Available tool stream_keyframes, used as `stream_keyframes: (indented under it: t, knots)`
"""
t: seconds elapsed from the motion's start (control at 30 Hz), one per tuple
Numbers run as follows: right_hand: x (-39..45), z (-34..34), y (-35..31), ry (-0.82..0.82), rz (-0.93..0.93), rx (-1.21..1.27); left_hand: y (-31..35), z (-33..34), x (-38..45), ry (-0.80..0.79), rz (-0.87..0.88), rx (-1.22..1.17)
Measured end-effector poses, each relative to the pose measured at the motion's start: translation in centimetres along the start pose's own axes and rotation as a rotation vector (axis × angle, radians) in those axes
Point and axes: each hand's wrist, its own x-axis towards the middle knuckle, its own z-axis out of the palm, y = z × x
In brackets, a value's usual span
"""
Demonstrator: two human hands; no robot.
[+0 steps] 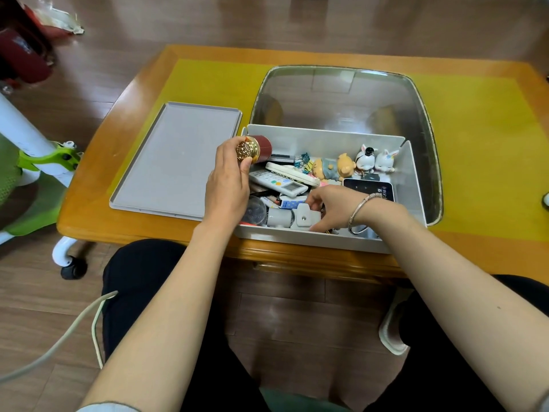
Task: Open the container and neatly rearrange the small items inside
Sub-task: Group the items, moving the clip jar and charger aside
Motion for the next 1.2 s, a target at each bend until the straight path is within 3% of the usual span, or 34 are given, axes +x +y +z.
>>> stream_keyframes:
  t: [0.2,0.4,0.57,0.7,1.03,1.2]
  knots:
    - [0.3,0.6,-0.4,0.096,-0.085,-0.123,0.0,0.0,0.0,-0.001,-0.025,-0.003]
    - [-0.9,-0.3,0.6,0.267,-0.052,0.064,0.1,0.0,0.0,0.004,-0.043,-0.008]
    - [-2.5,-1.2,1.8,0.534,0.049,0.217,-0.1,0.2,0.0,0.014,-0.070,-0.011]
    - [-4.0,-1.7,2.6,0.413,0.037,0.237,-0.2,0.3,0.0,0.013,-0.099,-0.001]
    - [-5.2,-1.9,3.9,0.094,0.047,0.003,-0.3,0.4,0.0,0.008,-0.109,-0.010]
    - [-1.6,-2.3,1.7,0.385,0.027,0.124,-0.3,0.3,-0.1,0.010,-0.123,-0.051]
